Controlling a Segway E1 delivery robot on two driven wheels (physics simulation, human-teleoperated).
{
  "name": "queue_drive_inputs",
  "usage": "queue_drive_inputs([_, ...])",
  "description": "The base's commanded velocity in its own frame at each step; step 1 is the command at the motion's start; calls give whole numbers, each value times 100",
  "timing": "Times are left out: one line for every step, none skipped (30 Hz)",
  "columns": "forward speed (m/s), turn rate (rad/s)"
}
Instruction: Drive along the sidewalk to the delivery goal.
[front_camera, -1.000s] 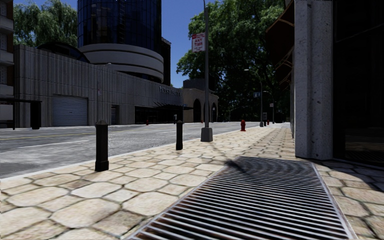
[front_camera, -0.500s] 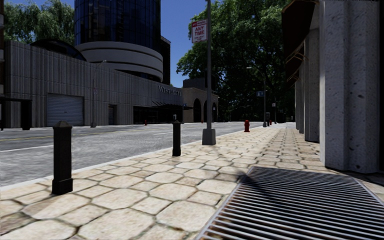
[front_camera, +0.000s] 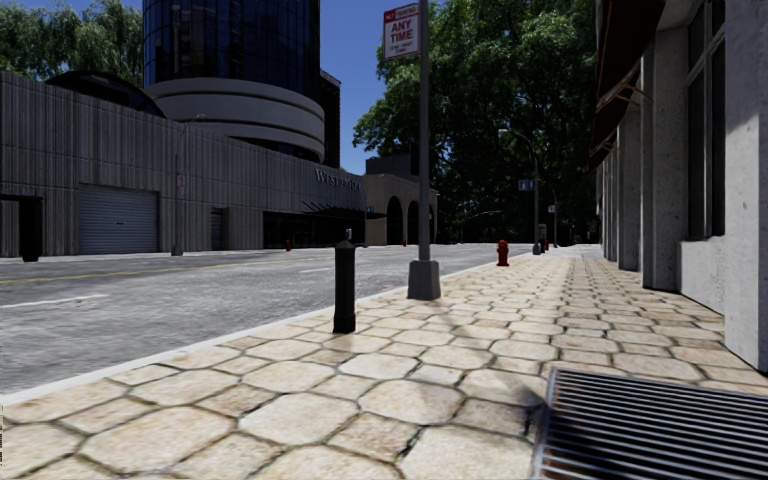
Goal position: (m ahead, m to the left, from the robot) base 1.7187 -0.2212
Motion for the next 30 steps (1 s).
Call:
queue_drive_inputs([185,0])
queue_drive_inputs([185,0])
queue_drive_inputs([185,0])
queue_drive_inputs([185,0])
queue_drive_inputs([185,0])
queue_drive_inputs([185,0])
queue_drive_inputs([185,0])
queue_drive_inputs([185,0])
queue_drive_inputs([185,0])
queue_drive_inputs([185,0])
queue_drive_inputs([185,0])
queue_drive_inputs([185,0])
queue_drive_inputs([185,0])
queue_drive_inputs([185,0])
queue_drive_inputs([185,0])
queue_drive_inputs([184,0])
queue_drive_inputs([179,0])
queue_drive_inputs([172,0])
queue_drive_inputs([161,0])
queue_drive_inputs([161,0])
queue_drive_inputs([142,0])
queue_drive_inputs([130,0])
queue_drive_inputs([111,0])
queue_drive_inputs([89,0])
queue_drive_inputs([89,0])
queue_drive_inputs([38,0])
queue_drive_inputs([20,0])
queue_drive_inputs([20,0])
queue_drive_inputs([0,0])
queue_drive_inputs([0,0])
